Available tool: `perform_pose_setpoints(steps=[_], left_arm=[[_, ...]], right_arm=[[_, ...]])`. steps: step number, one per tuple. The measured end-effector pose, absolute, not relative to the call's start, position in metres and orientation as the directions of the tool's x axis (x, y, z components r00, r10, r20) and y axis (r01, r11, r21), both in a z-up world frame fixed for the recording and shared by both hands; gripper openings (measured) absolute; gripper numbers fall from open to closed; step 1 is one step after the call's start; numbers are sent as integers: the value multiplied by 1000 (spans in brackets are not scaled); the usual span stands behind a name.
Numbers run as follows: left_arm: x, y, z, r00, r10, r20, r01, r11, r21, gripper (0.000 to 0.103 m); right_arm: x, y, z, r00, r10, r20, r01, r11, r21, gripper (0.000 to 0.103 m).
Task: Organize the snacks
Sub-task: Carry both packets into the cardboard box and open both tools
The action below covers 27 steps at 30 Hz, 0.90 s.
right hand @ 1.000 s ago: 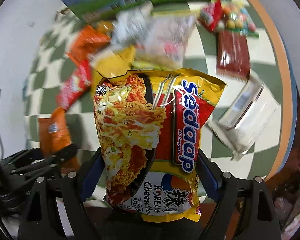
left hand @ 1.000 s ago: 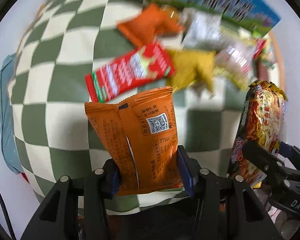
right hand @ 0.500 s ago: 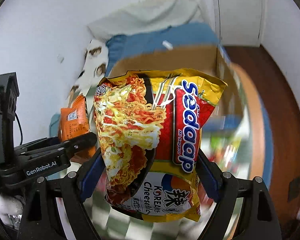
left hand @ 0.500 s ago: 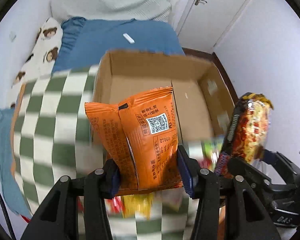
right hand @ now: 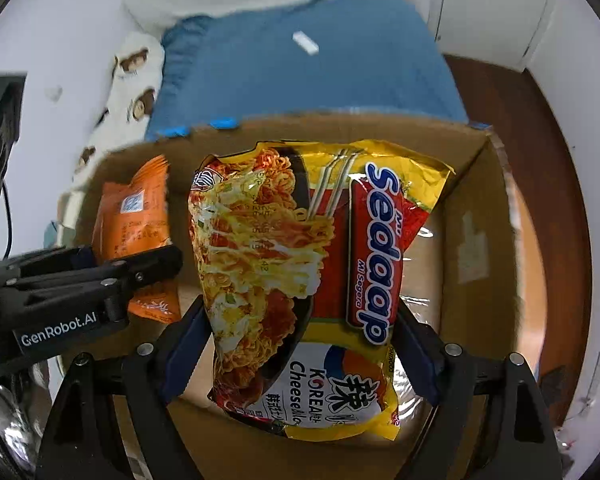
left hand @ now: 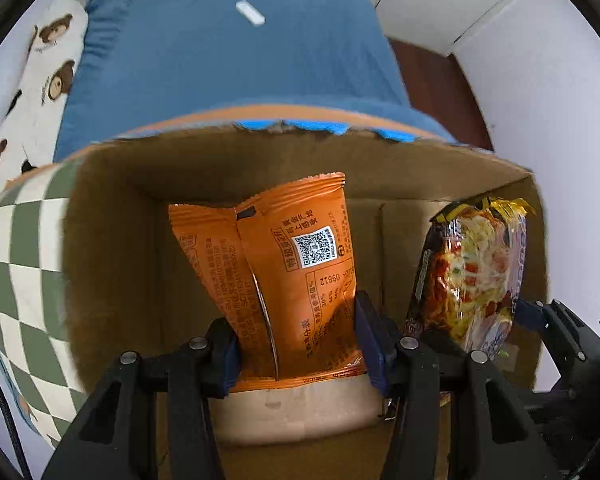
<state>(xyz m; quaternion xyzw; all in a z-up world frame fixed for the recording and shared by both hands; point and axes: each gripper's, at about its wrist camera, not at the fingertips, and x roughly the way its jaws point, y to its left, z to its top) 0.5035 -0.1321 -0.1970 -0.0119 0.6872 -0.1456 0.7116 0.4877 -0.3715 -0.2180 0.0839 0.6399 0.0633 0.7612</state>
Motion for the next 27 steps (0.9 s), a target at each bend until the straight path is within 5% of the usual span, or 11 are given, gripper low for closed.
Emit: perform_pose_setpoints(steps=[10, 12, 14, 16, 27], left_arm=[[516, -145, -237, -81, -212, -974, 156, 962, -222, 49], [518, -146, -237, -78, -207, -975, 147, 965, -216, 60], [520, -145, -232, -52, -202, -978, 144, 968, -208, 87], [519, -143, -226, -29, -197, -980, 147, 969, -199, 92], [482, -131, -170, 103, -158, -982, 164, 976, -140, 92]], right_arm=[[530, -348, -266, 61, 228, -972, -3, 974, 229, 88], [529, -334, -279, 43, 234, -971, 9, 972, 235, 91], [530, -339, -279, 61, 232, -971, 16, 972, 233, 98], [527, -341, -280, 71, 246, -967, 24, 968, 248, 98], [483, -356, -235, 101, 189, -977, 65, 978, 196, 98]])
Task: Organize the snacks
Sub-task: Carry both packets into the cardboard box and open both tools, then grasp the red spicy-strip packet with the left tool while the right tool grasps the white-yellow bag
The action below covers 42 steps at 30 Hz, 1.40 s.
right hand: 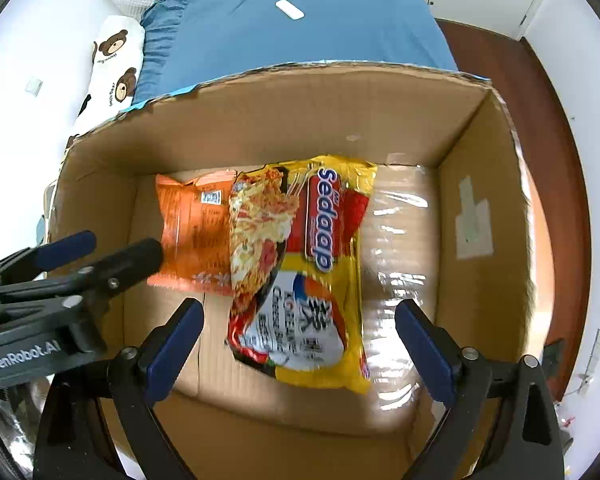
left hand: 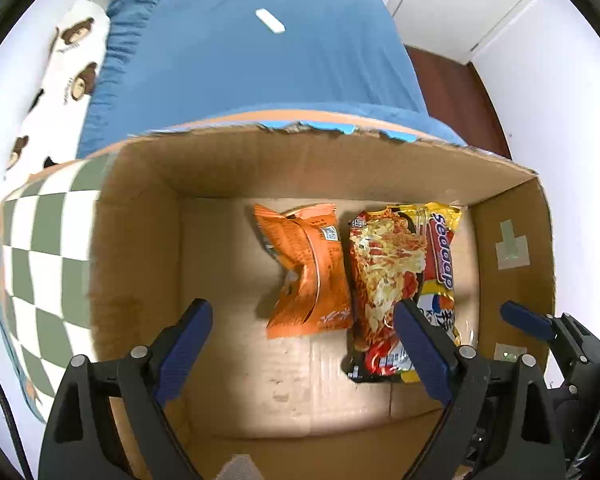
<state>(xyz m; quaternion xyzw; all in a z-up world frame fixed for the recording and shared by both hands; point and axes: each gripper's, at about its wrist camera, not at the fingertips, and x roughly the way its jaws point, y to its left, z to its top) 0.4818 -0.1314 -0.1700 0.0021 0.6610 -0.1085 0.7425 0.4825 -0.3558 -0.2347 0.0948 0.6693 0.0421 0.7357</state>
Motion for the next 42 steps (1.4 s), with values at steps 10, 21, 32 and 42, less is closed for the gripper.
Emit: perform_pose_setpoints(steps=[10, 21, 32, 42], left_arm=[[438, -113, -106, 239, -182, -954, 172, 975, -143, 92], [316, -51, -77, 425, -111, -898, 183, 982, -35, 92], [192, 14, -235, 193, 105, -976, 341, 925, 167, 91], [186, -6, -285, 217, 183, -959, 562, 780, 276, 91]], right_arm=[[432, -348, -166, 238, 175, -955, 65, 978, 196, 98], [311, -325, -145, 395, 254, -883, 77, 949, 307, 75], [222, -292, -262, 204, 363, -909, 248, 879, 407, 75], [243, -271, -324, 122, 201, -972, 295, 928, 229, 75]])
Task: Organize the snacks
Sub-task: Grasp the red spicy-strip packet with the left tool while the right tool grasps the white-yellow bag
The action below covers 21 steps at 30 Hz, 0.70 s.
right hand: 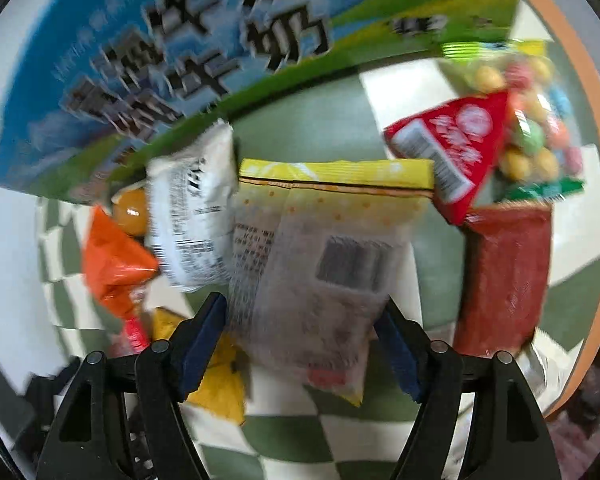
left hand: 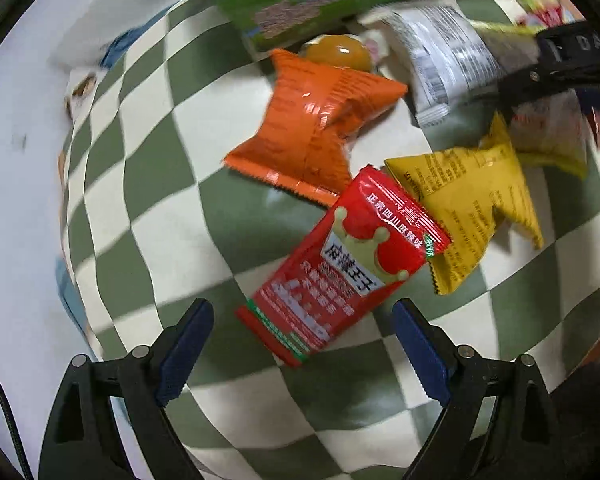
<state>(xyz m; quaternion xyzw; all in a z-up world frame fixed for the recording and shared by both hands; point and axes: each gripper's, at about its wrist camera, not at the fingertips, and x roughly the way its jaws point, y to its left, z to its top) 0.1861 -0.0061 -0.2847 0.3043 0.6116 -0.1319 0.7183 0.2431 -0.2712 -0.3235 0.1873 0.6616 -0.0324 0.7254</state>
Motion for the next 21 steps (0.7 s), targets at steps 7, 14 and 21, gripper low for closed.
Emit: perform_pose_setpoints(steps=[7, 14, 21], left_arm=[[192, -26, -308, 211, 186, -960, 694, 663, 281, 90], [203, -13, -314, 72, 112, -991, 557, 820, 133, 66], [200, 63, -326, -106, -56, -993, 52, 997, -62, 66]], right_arm=[[220, -264, -319, 92, 145, -985, 112, 982, 155, 67], [198, -263, -321, 54, 161, -986, 59, 985, 164, 66], [178, -266, -329, 22, 215, -976, 50, 975, 216, 66]])
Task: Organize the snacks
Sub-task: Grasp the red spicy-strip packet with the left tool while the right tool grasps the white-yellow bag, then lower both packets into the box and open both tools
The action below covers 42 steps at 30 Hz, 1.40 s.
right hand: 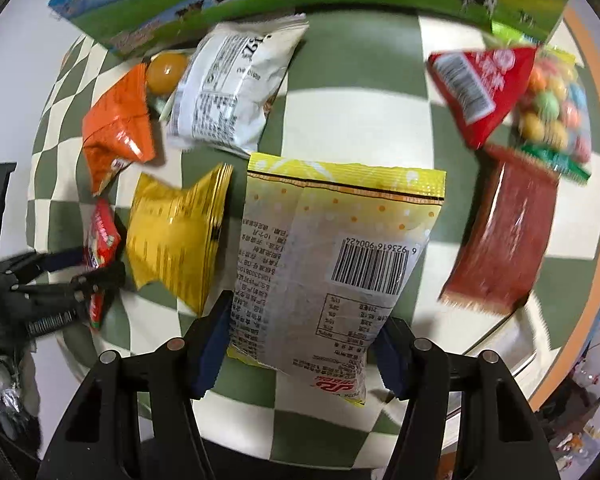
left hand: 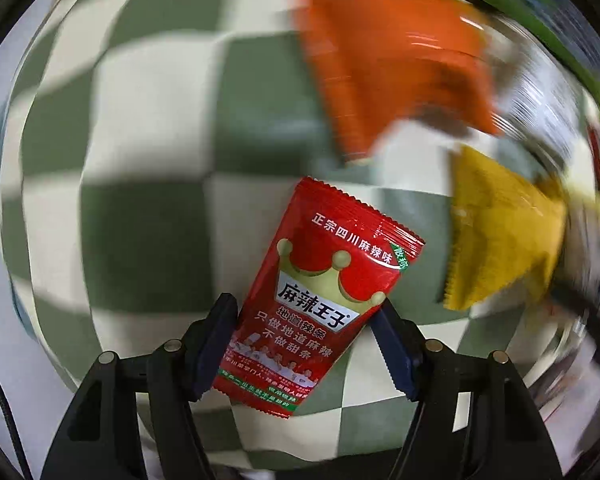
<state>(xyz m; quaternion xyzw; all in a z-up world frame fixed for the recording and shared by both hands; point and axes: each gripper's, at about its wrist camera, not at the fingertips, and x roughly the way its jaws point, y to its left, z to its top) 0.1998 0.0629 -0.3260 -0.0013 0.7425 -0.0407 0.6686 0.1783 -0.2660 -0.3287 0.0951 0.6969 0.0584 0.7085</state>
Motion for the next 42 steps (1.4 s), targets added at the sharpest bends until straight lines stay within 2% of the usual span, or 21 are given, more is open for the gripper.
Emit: perform_pose_setpoints(steps=[3, 5, 10, 12, 13, 14, 19, 21, 28, 32, 35, 39, 42], left_arm=[[202, 80, -332, -122, -111, -986, -45, 993, -106, 66], [202, 79, -333, -130, -117, -985, -33, 993, -114, 66], [186, 41, -336, -111, 42, -993, 293, 956, 8, 66], [178, 32, -339, -88, 107, -990, 351, 934, 70, 66], [176, 31, -340, -79, 119, -990, 349, 933, 85, 62], [176, 32, -339, -74, 117, -990, 321, 943, 88, 51], [187, 69, -334, -101, -82, -992, -31, 996, -79, 52], [190, 75, -338, -114, -119, -986, -74, 991, -111, 52], [180, 56, -334, -117, -84, -990, 11, 996, -86, 55], [181, 51, -344, -86, -67, -994, -12, 998, -66, 54], [175, 46, -340, -35, -41, -999, -18, 999, -40, 47], [162, 38, -327, 16, -20, -1000, 1, 1000, -20, 45], [155, 29, -323, 31, -33, -999, 2, 999, -33, 44]], right_arm=[[172, -268, -333, 15, 224, -974, 49, 973, 225, 66], [173, -271, -337, 23, 241, -970, 78, 967, 242, 67], [163, -279, -346, 31, 265, -964, 126, 956, 267, 67], [160, -283, -349, 36, 259, -965, 126, 957, 261, 67], [158, -282, -347, 37, 250, -968, 112, 961, 252, 67], [163, -279, -341, 35, 237, -971, 90, 967, 239, 66], [137, -256, -346, -18, 199, -980, -22, 980, 200, 65], [132, -257, -349, -23, 210, -978, -15, 978, 210, 66], [121, -282, -347, 42, 253, -967, 108, 961, 256, 69], [121, -285, -346, 56, 222, -973, 119, 967, 227, 69], [114, -283, -345, 75, 183, -980, 108, 976, 191, 63], [99, -285, -337, 107, 184, -977, 97, 976, 195, 52], [85, -291, -325, 119, 213, -970, 95, 970, 225, 48]])
